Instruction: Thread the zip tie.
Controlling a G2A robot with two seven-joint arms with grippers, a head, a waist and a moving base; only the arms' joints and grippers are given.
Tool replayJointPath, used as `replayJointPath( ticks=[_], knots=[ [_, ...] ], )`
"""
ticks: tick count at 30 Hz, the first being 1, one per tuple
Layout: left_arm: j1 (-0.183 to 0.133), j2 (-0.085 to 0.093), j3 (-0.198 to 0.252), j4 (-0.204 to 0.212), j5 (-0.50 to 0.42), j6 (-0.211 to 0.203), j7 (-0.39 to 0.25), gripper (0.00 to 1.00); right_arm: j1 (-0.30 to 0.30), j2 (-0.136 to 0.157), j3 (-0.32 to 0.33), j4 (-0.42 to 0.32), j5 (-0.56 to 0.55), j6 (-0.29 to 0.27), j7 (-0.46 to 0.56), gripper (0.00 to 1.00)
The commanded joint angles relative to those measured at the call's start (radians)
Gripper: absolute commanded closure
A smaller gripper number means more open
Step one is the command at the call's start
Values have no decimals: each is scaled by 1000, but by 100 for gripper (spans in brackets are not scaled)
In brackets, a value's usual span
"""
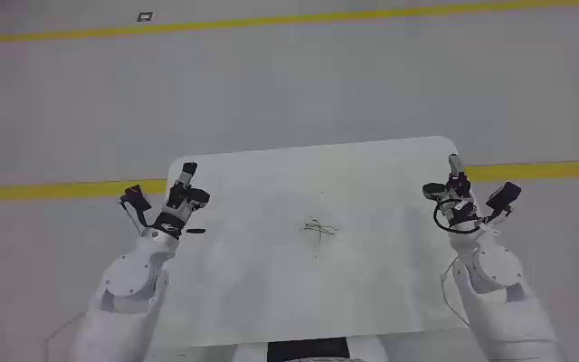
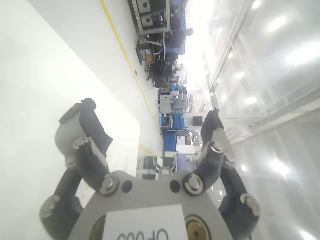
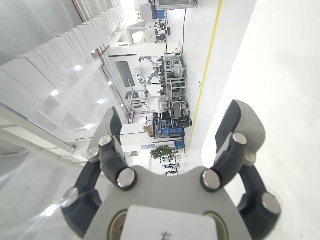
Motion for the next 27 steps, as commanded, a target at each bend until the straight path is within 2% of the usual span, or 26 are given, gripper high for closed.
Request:
replayJointPath(
  ticks=[1, 2, 3, 4, 5, 6, 9, 12, 13, 15, 26, 27],
  knots=[
    [0, 0, 0, 0, 0, 0, 0, 22, 0, 0, 0, 0, 0, 0, 0, 22],
    [0, 0, 0, 0, 0, 0, 1, 0, 0, 0, 0, 0, 0, 0, 0, 0],
    [0, 0, 0, 1, -1, 0, 2, 0, 0, 0, 0, 0, 0, 0, 0, 22],
    [0, 0, 0, 1, -2, 1, 3, 22, 0, 0, 0, 0, 0, 0, 0, 0],
    [0, 0, 0, 1, -2, 1, 3, 22, 0, 0, 0, 0, 0, 0, 0, 0],
    [-2, 0, 3, -3, 0, 1, -6, 0, 0, 0, 0, 0, 0, 0, 0, 0],
    [-21, 6, 16, -16, 50, 42, -82, 0, 0, 0, 0, 0, 0, 0, 0, 0],
    [-50, 14, 46, -47, 136, 135, -186, 0, 0, 0, 0, 0, 0, 0, 0, 0],
    [-61, 19, 62, -64, 192, 174, -235, 0, 0, 0, 0, 0, 0, 0, 0, 0],
    [-71, 26, 78, -88, 277, 207, -292, 0, 0, 0, 0, 0, 0, 0, 0, 0],
    [-72, 27, 79, -90, 288, 207, -292, 0, 0, 0, 0, 0, 0, 0, 0, 0],
    [-76, 28, 87, -100, 303, 199, -306, 0, 0, 0, 0, 0, 0, 0, 0, 0]
  ],
)
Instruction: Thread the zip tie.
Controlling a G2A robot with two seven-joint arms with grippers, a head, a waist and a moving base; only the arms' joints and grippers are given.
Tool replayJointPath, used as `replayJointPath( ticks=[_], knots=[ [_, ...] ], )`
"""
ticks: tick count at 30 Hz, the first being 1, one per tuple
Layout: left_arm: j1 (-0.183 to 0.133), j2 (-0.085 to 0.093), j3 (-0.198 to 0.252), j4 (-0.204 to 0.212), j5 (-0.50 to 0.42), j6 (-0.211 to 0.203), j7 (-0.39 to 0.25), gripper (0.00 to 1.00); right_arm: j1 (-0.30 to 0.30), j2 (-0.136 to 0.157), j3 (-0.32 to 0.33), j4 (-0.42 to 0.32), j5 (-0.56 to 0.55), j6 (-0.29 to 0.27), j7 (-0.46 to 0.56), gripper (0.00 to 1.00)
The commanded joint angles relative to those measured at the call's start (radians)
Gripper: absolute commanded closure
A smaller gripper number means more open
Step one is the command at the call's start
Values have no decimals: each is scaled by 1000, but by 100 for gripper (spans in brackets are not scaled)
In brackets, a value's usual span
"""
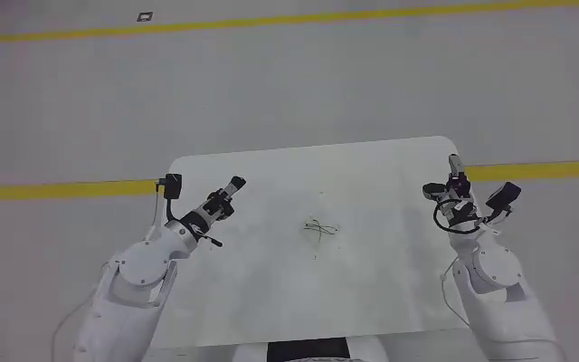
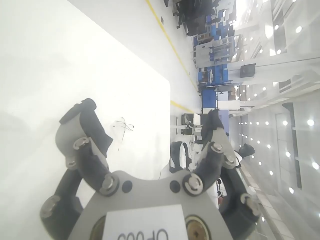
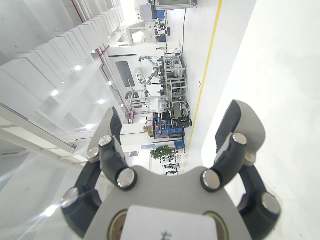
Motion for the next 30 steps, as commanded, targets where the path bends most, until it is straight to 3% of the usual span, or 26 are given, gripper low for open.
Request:
replayJointPath(
  ticks=[1, 3, 7, 8, 19, 22, 26, 27, 30],
  knots=[
    [-12, 3, 23, -16, 46, -15, -36, 0, 0, 0, 0, 0, 0, 0, 0, 0],
    [-46, 6, 60, -18, 114, -5, -88, 0, 0, 0, 0, 0, 0, 0, 0, 0],
    [-137, 13, 163, -13, 243, 117, -257, 0, 0, 0, 0, 0, 0, 0, 0, 0],
    [-149, 12, 172, -17, 245, 127, -271, 0, 0, 0, 0, 0, 0, 0, 0, 0],
    [-157, 12, 184, -14, 239, 120, -290, 0, 0, 0, 0, 0, 0, 0, 0, 0],
    [-226, 13, 226, -5, 281, 138, -345, 0, 0, 0, 0, 0, 0, 0, 0, 0],
    [-349, 8, 311, 76, 341, 138, -479, 0, 0, 0, 0, 0, 0, 0, 0, 0],
    [-395, 3, 347, 95, 372, 138, -506, 0, 0, 0, 0, 0, 0, 0, 0, 0],
    [-476, -13, 441, 174, 469, 138, -563, 0, 0, 0, 0, 0, 0, 0, 0, 0]
  ],
)
